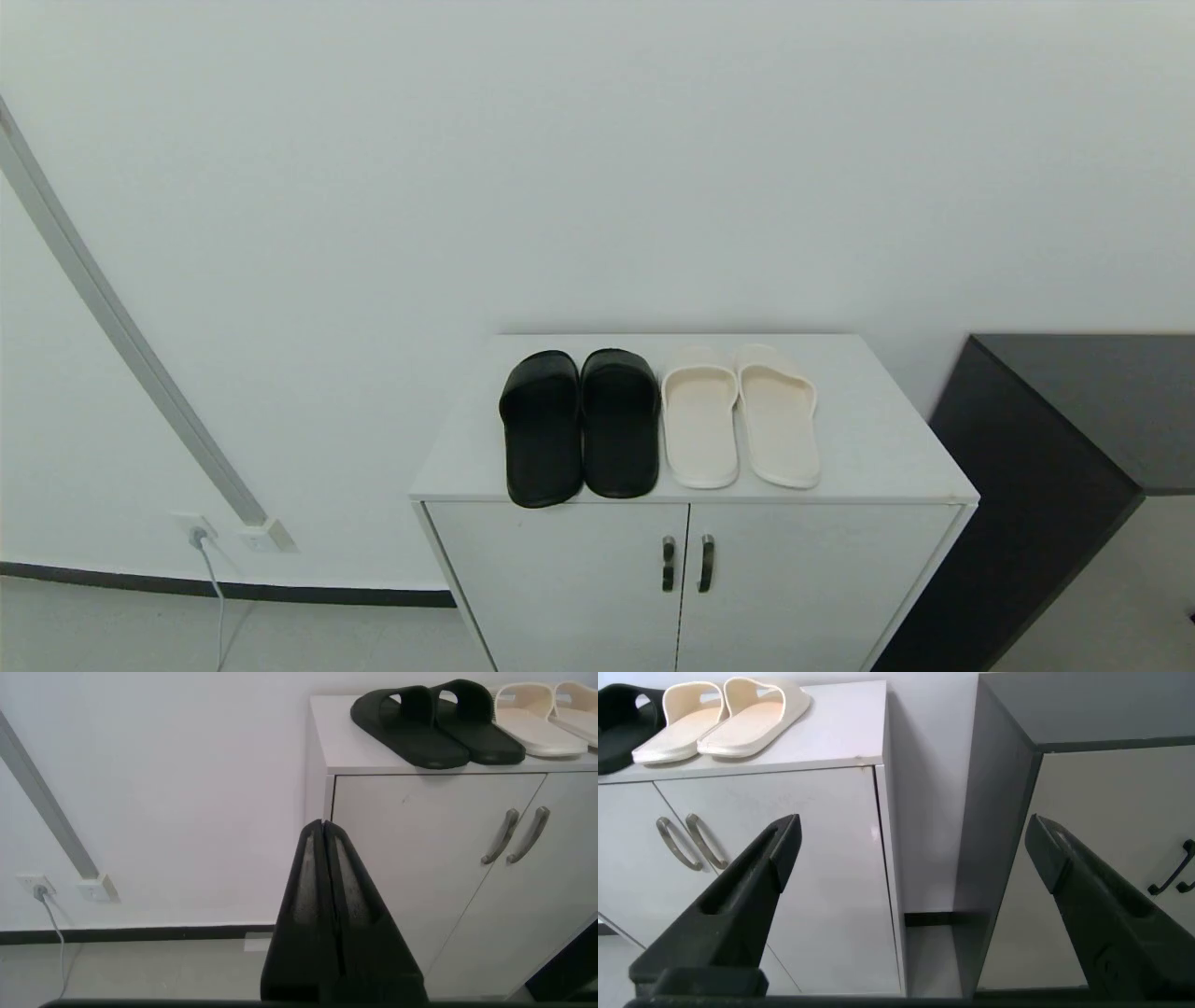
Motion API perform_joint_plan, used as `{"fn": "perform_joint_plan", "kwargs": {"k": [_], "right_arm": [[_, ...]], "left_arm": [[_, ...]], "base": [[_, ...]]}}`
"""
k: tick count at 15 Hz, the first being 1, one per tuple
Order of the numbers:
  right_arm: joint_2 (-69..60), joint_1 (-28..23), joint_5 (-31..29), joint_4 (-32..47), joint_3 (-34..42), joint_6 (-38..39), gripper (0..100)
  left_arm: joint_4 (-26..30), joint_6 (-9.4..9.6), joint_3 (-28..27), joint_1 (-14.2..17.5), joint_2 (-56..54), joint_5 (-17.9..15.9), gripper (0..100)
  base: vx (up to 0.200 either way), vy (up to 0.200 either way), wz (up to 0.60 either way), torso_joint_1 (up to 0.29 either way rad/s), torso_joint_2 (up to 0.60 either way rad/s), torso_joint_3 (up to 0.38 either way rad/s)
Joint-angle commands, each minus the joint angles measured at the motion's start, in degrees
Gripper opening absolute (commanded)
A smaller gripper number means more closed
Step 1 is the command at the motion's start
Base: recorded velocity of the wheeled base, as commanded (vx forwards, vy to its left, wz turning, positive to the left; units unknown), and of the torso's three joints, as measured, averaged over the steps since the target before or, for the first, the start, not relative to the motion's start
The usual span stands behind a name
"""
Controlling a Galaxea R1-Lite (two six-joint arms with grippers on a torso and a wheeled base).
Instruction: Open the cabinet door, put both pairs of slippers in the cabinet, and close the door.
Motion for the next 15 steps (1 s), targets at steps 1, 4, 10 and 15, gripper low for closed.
{"fn": "perform_joint_plan", "kwargs": {"k": [1, 4, 10, 15], "right_arm": [[0.07, 0.0, 0.0, -0.02, 0.0, 0.01, 100], [0.07, 0.0, 0.0, -0.02, 0.0, -0.07, 100], [0.07, 0.0, 0.09, 0.07, 0.0, -0.25, 100], [0.07, 0.09, 0.44, 0.07, 0.0, -0.51, 100]], "left_arm": [[-0.01, 0.0, 0.0, 0.01, 0.02, 0.01, 0], [-0.01, 0.0, 0.0, 0.01, 0.02, 0.01, 0], [-0.01, 0.0, 0.0, 0.01, 0.02, 0.01, 0], [-0.01, 0.09, 0.0, 0.01, 0.02, 0.01, 0]], "base": [[0.0, 0.0, 0.0, 0.0, 0.0, 0.0], [0.0, 0.0, 0.0, 0.0, 0.0, 0.0], [0.0, 0.0, 0.0, 0.0, 0.0, 0.0], [0.0, 0.0, 0.0, 0.0, 0.0, 0.0]]}}
